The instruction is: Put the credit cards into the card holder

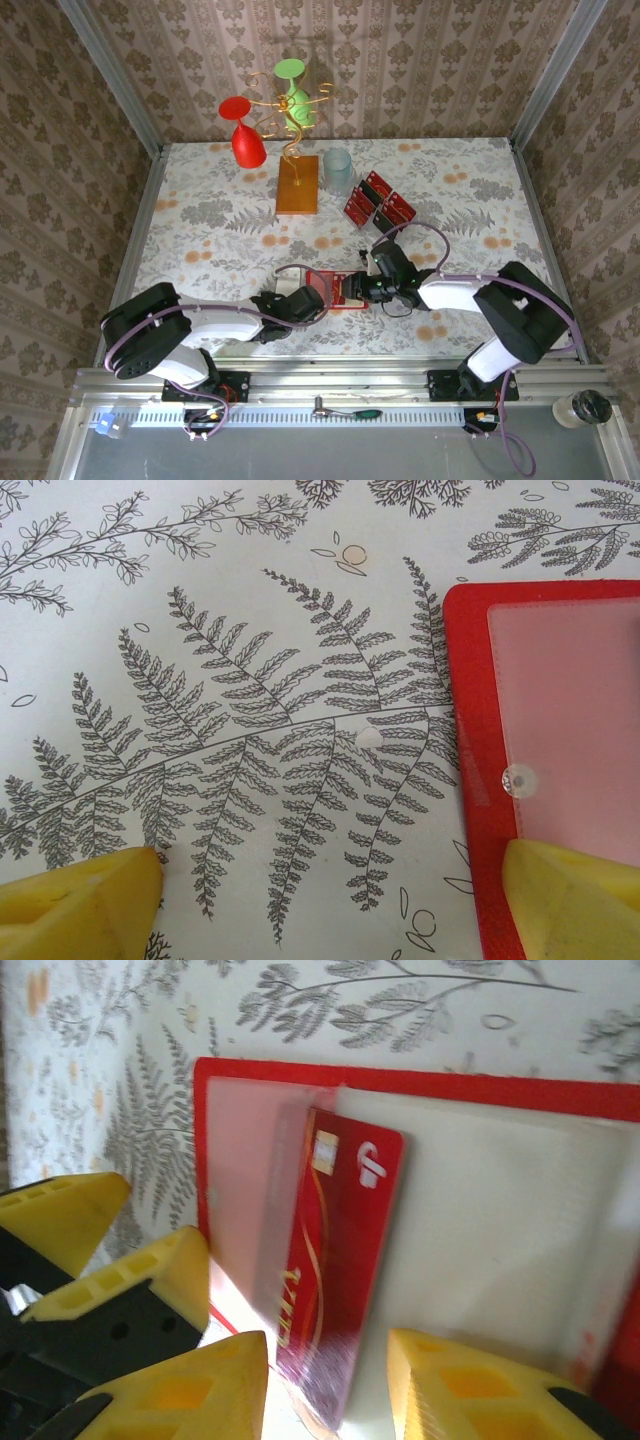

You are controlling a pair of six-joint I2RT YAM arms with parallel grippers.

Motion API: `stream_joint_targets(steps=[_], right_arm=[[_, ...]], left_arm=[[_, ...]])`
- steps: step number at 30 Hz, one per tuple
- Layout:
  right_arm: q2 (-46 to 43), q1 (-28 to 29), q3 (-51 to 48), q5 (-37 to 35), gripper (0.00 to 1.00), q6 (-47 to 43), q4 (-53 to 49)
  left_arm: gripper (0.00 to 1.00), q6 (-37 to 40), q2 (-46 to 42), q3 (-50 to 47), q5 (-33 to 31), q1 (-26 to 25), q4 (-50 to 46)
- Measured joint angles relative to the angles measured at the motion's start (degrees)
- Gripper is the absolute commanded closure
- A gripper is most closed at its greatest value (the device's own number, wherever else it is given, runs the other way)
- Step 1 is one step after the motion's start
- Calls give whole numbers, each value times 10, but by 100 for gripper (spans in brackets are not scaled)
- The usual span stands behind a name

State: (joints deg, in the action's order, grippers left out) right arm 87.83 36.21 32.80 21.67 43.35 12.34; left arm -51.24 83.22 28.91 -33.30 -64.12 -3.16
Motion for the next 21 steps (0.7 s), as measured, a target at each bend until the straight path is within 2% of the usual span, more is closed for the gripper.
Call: stream_joint_targets(steps=[2, 5, 8, 21], right_arm=[[-14, -3, 10, -9, 72, -14, -41], [-21, -4, 25, -18, 91, -31, -78], [-20, -4, 37, -18, 99, -41, -99], [48, 4, 92, -17, 100, -54, -114]], left_arm=[[11, -1, 0, 0, 0, 0, 0], [11, -2, 0, -1, 0, 0, 2], [11, -2, 0, -2, 0, 0, 3], [11, -2, 0, -7, -2, 0, 12]])
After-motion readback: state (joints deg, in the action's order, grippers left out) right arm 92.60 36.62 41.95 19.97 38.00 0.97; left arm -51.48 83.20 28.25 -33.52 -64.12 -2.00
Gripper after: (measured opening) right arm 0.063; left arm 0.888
